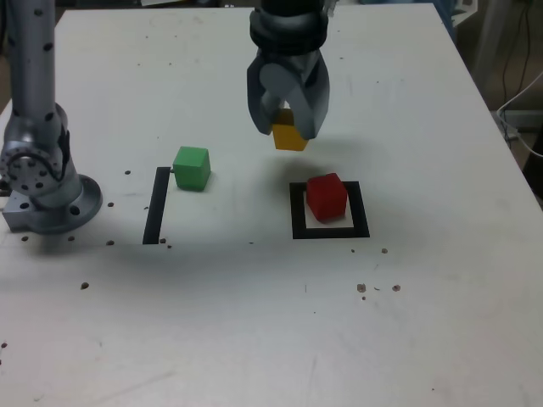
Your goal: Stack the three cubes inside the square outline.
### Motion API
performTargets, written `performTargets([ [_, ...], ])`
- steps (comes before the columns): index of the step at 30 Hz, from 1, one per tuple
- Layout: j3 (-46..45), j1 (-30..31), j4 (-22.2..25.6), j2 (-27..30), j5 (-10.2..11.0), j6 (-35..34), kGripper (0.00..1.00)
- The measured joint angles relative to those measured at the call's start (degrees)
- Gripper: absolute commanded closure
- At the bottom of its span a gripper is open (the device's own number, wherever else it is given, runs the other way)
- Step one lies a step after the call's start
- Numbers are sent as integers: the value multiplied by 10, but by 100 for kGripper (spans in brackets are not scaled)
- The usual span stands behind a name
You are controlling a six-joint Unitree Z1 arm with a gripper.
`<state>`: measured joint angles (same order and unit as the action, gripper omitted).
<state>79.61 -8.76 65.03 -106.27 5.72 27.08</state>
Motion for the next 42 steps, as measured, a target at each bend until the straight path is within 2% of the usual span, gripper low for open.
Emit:
performTargets([
  [6,25,38,38,-2,-4,-120,98],
  [10,46,55,47,-15,-7,-160,100],
  [17,103,91,78,-27,18,-233,100],
  [20,123,112,85,-40,16,-271,100],
  [24,121,121,93,-53,2,-306,100],
  [36,116,129,101,-68,-24,-332,100],
  [42,124,129,100,-75,-29,-336,100],
])
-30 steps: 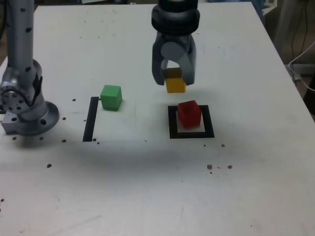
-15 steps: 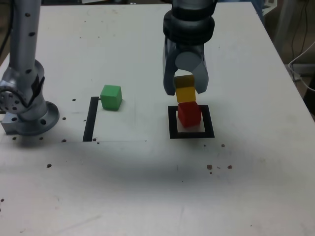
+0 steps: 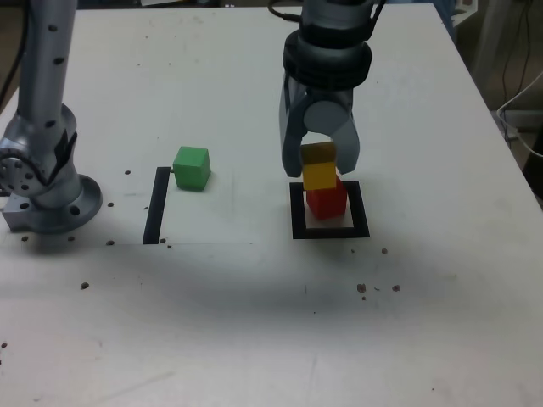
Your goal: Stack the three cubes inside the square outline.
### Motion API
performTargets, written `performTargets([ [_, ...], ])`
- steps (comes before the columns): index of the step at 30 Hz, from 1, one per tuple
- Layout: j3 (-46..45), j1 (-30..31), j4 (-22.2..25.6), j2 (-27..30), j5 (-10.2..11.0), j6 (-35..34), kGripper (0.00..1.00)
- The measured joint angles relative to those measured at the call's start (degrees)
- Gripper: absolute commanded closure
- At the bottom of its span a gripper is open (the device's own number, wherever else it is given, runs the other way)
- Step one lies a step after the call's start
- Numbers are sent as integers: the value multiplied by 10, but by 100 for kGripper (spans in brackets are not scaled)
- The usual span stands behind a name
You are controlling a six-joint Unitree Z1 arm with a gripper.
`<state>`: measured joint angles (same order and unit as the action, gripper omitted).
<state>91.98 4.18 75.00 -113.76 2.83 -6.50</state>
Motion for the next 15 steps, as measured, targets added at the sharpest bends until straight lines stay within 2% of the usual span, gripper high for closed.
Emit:
performTargets([
  [15,3,0,-19,-15,6,-4,95],
])
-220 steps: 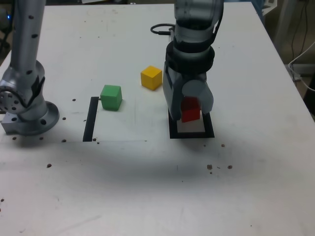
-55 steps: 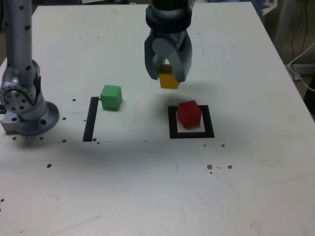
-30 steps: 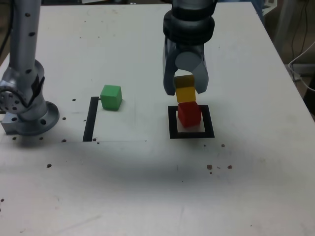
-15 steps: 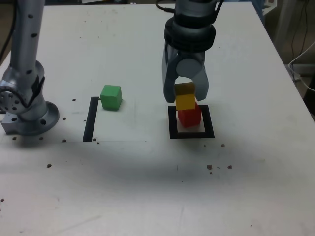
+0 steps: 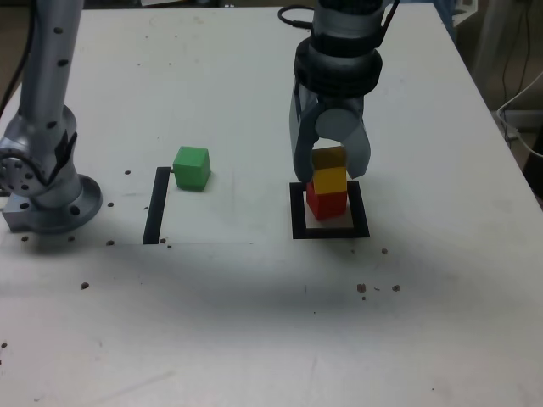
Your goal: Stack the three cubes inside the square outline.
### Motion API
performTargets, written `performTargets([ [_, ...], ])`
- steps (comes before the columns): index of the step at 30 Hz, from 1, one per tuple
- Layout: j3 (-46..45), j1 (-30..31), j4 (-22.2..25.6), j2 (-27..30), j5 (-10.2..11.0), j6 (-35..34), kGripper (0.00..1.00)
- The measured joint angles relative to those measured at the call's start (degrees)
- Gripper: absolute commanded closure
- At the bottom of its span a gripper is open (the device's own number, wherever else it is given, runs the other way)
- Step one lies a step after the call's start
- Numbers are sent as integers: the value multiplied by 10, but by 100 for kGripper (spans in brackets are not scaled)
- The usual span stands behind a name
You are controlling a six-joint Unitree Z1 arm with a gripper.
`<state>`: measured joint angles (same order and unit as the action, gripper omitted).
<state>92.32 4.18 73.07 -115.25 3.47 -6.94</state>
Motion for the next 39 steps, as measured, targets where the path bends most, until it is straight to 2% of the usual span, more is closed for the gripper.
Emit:
performTargets([
  [7,-2,0,4,0,1,0,83],
  [15,-7,0,5,0,-8,1,66],
  [21,-8,0,5,-4,-14,2,57],
  [27,-8,0,-2,-5,-14,8,22],
  [31,-9,0,-10,-5,-12,13,6],
  [34,-12,0,-12,-5,-8,13,1],
  [39,-17,0,-12,-5,-1,13,1],
])
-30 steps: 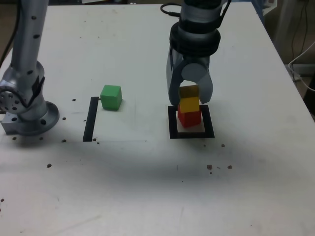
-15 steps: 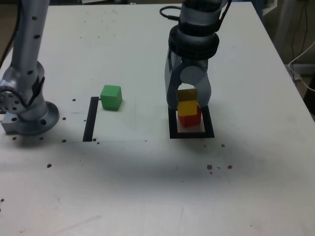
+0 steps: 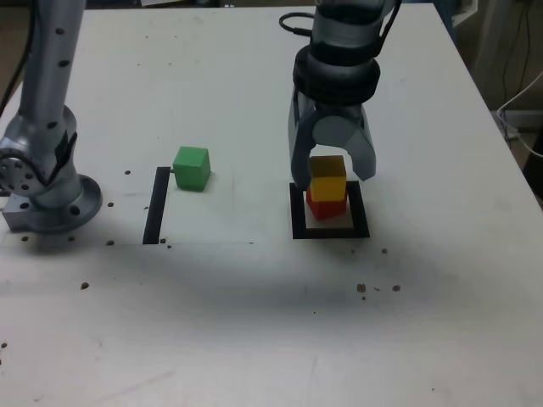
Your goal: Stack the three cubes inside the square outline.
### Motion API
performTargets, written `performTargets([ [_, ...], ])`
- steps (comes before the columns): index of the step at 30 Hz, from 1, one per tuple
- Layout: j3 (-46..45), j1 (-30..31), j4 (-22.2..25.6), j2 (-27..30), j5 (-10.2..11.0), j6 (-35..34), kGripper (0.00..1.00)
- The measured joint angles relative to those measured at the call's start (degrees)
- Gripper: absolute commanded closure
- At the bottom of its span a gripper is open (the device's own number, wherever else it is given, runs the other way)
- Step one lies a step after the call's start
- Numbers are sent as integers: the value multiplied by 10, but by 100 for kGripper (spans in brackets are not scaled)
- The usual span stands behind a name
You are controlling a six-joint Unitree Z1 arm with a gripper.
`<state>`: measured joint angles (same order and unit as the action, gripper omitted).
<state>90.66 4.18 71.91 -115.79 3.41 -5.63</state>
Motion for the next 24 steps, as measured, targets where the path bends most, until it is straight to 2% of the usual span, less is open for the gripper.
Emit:
performTargets([
  [7,-6,0,11,6,8,0,1],
  [18,-59,-4,36,104,8,6,1],
  [24,-111,-40,52,141,-11,23,1],
])
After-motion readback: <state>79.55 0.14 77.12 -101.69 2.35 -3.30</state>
